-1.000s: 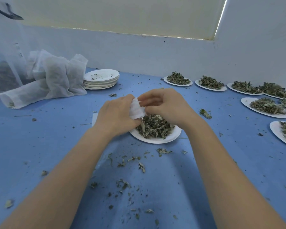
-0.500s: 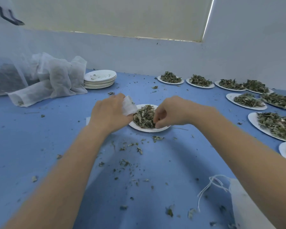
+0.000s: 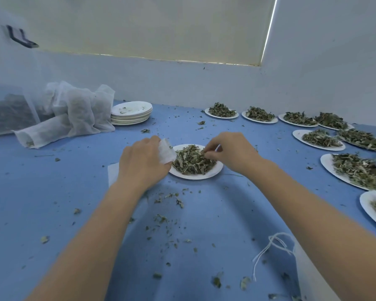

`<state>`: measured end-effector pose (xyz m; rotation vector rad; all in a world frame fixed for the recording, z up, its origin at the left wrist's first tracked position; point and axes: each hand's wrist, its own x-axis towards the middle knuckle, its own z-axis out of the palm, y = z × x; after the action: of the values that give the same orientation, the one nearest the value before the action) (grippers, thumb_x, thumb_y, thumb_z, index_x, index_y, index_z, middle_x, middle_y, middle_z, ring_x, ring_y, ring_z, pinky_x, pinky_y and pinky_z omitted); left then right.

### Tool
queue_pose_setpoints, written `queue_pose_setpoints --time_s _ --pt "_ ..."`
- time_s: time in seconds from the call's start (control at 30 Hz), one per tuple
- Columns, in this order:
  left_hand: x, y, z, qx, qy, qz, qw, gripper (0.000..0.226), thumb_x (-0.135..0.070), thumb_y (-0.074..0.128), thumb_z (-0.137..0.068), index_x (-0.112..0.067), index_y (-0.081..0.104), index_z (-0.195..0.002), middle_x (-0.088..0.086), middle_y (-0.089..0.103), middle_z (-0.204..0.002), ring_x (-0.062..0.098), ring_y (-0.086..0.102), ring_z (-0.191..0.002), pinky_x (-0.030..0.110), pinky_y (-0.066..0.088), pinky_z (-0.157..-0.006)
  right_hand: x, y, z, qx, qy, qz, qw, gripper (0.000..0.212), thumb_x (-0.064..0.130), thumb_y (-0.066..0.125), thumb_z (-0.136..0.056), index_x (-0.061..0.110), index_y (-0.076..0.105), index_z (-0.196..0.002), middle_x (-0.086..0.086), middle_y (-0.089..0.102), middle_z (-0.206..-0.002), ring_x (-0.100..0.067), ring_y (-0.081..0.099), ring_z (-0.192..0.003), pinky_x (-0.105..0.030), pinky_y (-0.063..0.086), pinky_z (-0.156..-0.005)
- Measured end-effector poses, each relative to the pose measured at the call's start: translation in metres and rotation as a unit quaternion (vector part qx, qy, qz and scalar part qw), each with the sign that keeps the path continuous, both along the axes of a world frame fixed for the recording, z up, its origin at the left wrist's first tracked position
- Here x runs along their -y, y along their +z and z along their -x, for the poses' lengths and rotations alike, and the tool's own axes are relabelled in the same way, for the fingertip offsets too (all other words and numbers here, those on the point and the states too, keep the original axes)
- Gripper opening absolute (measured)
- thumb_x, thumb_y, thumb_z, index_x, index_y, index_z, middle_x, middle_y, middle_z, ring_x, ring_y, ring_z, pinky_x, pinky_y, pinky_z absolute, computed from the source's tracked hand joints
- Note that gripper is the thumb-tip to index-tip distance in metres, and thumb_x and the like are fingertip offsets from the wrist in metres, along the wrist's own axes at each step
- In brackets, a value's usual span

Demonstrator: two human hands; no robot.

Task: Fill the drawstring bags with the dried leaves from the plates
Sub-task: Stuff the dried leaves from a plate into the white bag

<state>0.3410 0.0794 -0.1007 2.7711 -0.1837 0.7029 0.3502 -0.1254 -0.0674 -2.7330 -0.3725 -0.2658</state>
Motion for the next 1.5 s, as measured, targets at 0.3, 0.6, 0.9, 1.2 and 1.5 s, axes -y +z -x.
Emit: queue_pose_setpoints --time_s 0.3,0.6,0.9,1.2,1.5 --pt "0.011 -0.006 -0.022 -0.015 -0.020 0.040 0.999 0.025 -0.029 0.059 -0.080 -0.014 0.049 -0.098 0.000 0.052 -0.088 0.027 0.050 -0.084 0.032 0.031 -0.067 0.006 -0.010 -0.040 -0.113 0.006 0.097 0.989 0.036 0.029 0.057 -0.093 0.021 0.056 -0.128 -0.004 0.058 -0.124 -0.017 0.052 -0.103 -0.019 0.034 -0.075" --pt "0.013 -0.002 -0.030 -0.012 -0.036 0.076 0.996 0.026 -0.030 0.061 -0.079 -0.014 0.049 -0.096 -0.003 0.048 -0.084 0.022 0.043 -0.077 0.031 0.028 -0.065 0.009 0.016 -0.038 0.009 0.007 -0.031 0.999 0.011 0.023 0.066 -0.086 0.023 0.072 -0.096 0.007 0.067 -0.087 -0.006 0.057 -0.082 -0.007 0.038 -0.063" --pt "0.016 0.002 -0.029 -0.018 -0.041 0.095 0.994 0.032 -0.033 0.064 -0.074 -0.020 0.038 -0.088 -0.006 0.042 -0.079 0.022 0.041 -0.077 0.031 0.028 -0.064 -0.030 0.015 -0.020 0.042 0.063 -0.261 0.962 0.011 0.010 0.067 -0.085 0.019 0.069 -0.091 0.007 0.064 -0.083 -0.008 0.066 -0.067 -0.013 0.053 -0.067" --pt "0.027 0.001 -0.026 0.028 -0.069 0.121 0.990 0.035 -0.031 0.066 -0.074 -0.014 0.050 -0.100 -0.004 0.051 -0.083 0.023 0.050 -0.079 0.032 0.034 -0.065 -0.040 0.002 -0.016 0.046 0.129 -0.283 0.949 0.032 0.004 0.074 -0.072 0.029 0.058 -0.083 0.015 0.069 -0.074 0.004 0.064 -0.072 -0.006 0.047 -0.068" --pt "0.023 -0.001 -0.026 0.020 -0.065 0.122 0.990 0.037 -0.036 0.065 -0.073 -0.017 0.047 -0.099 -0.010 0.041 -0.078 0.020 0.043 -0.075 0.031 0.028 -0.064 -0.031 0.011 -0.014 -0.075 0.188 -0.307 0.930 0.034 0.002 0.058 -0.087 0.028 0.051 -0.107 0.009 0.073 -0.096 -0.007 0.068 -0.082 -0.023 0.052 -0.077"
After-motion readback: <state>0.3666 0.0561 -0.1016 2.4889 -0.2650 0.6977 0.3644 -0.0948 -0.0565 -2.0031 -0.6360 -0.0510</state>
